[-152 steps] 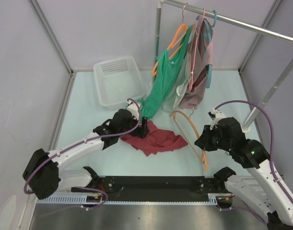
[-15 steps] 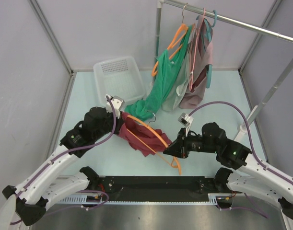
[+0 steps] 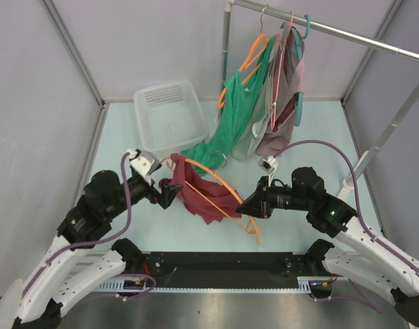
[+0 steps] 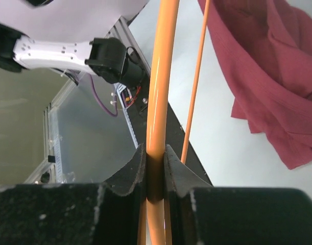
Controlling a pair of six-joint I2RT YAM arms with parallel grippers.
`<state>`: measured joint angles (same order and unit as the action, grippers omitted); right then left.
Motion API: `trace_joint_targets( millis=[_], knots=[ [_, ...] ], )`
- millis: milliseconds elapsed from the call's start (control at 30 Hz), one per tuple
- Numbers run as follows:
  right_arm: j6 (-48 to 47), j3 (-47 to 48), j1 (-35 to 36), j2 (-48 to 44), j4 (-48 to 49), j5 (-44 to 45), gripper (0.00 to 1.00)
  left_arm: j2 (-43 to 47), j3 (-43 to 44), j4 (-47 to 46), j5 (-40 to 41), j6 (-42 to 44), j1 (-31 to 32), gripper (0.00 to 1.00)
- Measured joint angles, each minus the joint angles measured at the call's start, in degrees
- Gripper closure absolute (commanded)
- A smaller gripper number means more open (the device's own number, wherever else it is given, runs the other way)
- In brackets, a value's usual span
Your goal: Place the tank top on the hanger
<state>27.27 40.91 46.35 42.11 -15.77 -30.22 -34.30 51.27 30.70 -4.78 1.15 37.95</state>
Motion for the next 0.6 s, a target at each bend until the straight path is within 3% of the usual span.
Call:
trace_joint_targets(
  millis=[133,267,600],
  knots=[
    [-0.79,0.0,-6.58,0.04,-0.17,-6.84,1.0,5.03,0.0,0.04,-4.5,3.1,0.0,0.01],
    [-3.39,1.31,-8.68,0.55,-2.49,-12.46,1.0,5.99,0.02,-0.09,-8.44,5.22,0.0,0.0],
    [-8.57,4.57,-8.79,1.62,-7.56,-21.55,1.0,-5.03,5.25,-0.92,-21.0,9.97,0.0,0.01]
  ],
)
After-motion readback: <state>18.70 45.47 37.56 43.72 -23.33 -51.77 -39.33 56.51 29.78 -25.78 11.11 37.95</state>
